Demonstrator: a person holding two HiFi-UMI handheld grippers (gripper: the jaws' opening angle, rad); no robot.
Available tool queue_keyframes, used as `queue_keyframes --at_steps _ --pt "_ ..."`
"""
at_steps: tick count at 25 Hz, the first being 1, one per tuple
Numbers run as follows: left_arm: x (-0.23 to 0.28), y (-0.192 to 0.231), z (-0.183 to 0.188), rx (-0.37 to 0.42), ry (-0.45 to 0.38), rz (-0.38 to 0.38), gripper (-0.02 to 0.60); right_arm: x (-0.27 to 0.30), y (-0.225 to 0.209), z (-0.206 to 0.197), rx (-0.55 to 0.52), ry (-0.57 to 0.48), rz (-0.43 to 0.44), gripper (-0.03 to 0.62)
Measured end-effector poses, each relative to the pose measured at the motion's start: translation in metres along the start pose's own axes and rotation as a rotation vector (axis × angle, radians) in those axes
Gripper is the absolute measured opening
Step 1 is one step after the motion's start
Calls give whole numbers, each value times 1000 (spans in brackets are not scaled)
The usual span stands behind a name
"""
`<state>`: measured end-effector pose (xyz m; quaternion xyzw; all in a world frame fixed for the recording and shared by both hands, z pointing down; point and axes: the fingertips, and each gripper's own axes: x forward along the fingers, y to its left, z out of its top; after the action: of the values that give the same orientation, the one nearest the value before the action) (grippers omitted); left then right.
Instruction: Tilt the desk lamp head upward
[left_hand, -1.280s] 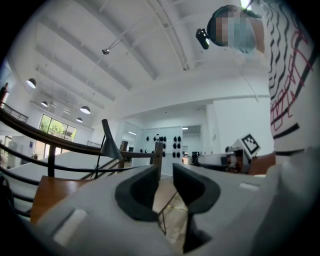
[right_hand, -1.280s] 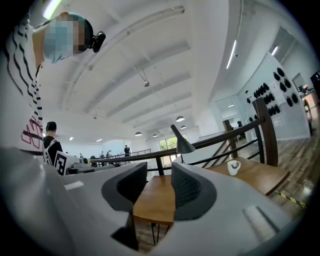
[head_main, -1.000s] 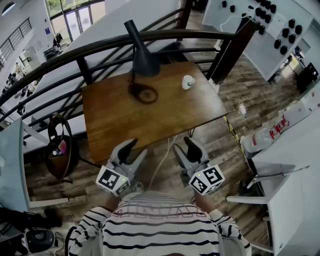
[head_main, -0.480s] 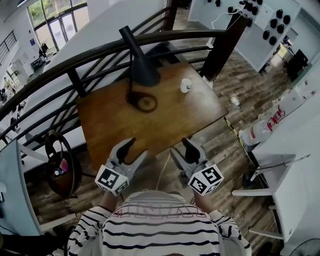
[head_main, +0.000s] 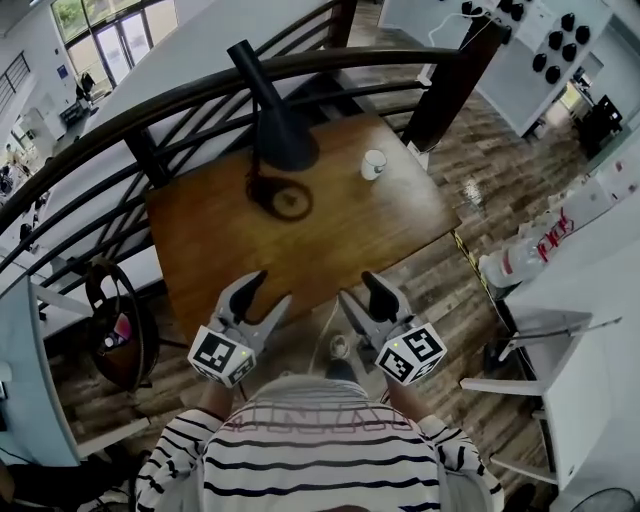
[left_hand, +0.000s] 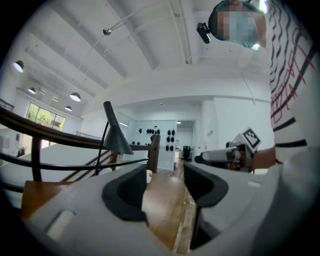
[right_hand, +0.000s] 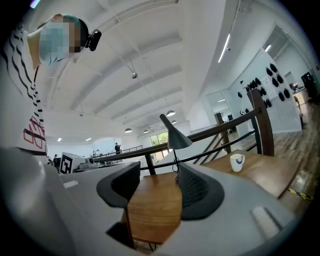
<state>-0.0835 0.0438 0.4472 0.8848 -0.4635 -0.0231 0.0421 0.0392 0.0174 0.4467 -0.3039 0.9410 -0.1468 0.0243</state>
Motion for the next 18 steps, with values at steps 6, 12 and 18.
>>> queue_keyframes --at_steps 6,12,18 --pt "33 4 3 19 5 93 224 14 -39 18 3 5 94 224" --pt "81 0 2 28 8 188 224 20 -92 35 15 16 178 224" --pt "140 -4 -9 17 6 277 224 20 -153 45 8 34 265 223"
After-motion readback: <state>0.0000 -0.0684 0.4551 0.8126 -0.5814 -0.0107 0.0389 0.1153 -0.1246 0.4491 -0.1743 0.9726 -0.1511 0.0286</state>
